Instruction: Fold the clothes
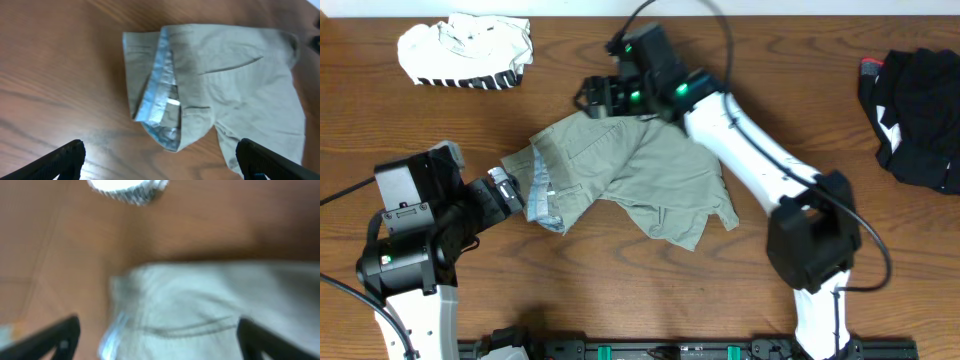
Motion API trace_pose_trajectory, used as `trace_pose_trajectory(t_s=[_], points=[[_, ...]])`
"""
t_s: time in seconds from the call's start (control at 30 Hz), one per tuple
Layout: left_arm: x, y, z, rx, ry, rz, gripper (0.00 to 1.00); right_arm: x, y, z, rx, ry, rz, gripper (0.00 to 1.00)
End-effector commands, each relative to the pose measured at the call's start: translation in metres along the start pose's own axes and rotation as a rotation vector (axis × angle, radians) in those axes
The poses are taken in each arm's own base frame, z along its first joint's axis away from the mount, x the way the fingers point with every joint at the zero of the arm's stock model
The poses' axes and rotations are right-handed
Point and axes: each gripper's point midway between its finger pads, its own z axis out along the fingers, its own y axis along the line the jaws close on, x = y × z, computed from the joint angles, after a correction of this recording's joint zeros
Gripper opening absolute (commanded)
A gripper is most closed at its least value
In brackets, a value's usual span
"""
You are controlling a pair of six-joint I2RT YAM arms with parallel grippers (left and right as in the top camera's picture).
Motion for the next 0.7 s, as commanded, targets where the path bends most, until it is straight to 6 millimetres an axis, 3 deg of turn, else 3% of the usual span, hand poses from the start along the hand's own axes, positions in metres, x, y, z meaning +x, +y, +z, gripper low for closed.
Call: trace_pose_trajectory(t_s=[0.0,0.1,0.37,0.67], points=[[0.006,-0.022,-0.004,0.089,0.020,0.089,0.98,-0.030,-0.015,-0.070,0.169,-0.103,-0.067,0.99],[0.015,-0.033,0.000,0.115,0.059,0.129,0.98,-0.001,-0.042,-0.095,0.255,0.017,-0.002,0.99],[0.028,-0.049,0.013,0.141,0.136,0.187,0.98,0.098,-0.108,-0.126,0.553,0.392,0.104,0.99],[0.029,-0.048,0.018,0.134,0.157,0.182,0.98,0.183,-0.138,-0.117,0.657,0.655,0.127,0.98]])
